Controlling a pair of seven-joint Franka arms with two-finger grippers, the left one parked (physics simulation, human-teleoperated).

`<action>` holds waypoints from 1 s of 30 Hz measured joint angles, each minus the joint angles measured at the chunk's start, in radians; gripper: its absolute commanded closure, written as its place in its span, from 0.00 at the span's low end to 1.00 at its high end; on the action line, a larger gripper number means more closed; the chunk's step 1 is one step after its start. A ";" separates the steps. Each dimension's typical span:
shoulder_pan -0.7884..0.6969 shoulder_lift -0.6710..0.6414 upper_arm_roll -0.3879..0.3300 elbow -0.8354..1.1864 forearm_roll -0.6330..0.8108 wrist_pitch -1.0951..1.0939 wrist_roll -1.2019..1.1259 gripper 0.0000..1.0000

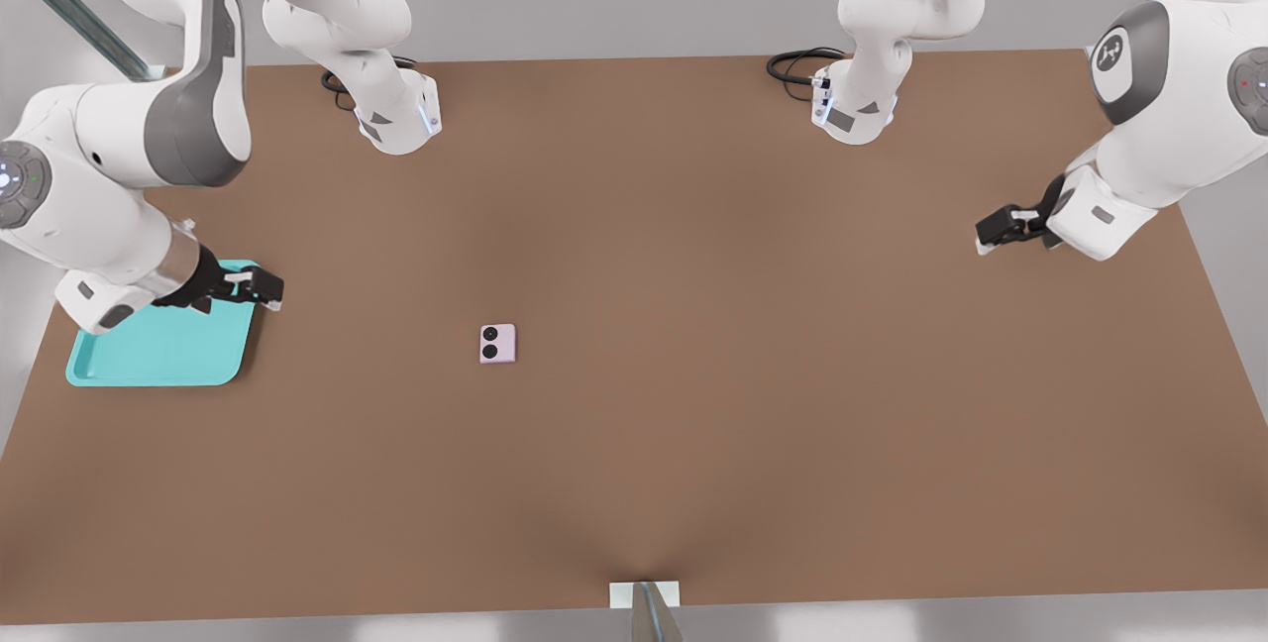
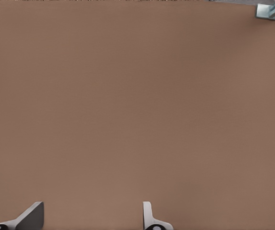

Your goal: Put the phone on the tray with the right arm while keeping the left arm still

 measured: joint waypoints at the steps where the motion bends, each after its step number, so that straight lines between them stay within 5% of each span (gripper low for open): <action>1: 0.000 0.000 0.000 0.000 0.000 0.004 0.002 0.00; 11: 0.194 0.196 0.021 -0.027 0.001 0.127 0.070 0.00; 30: 0.293 0.291 0.105 -0.428 0.048 0.540 0.572 0.00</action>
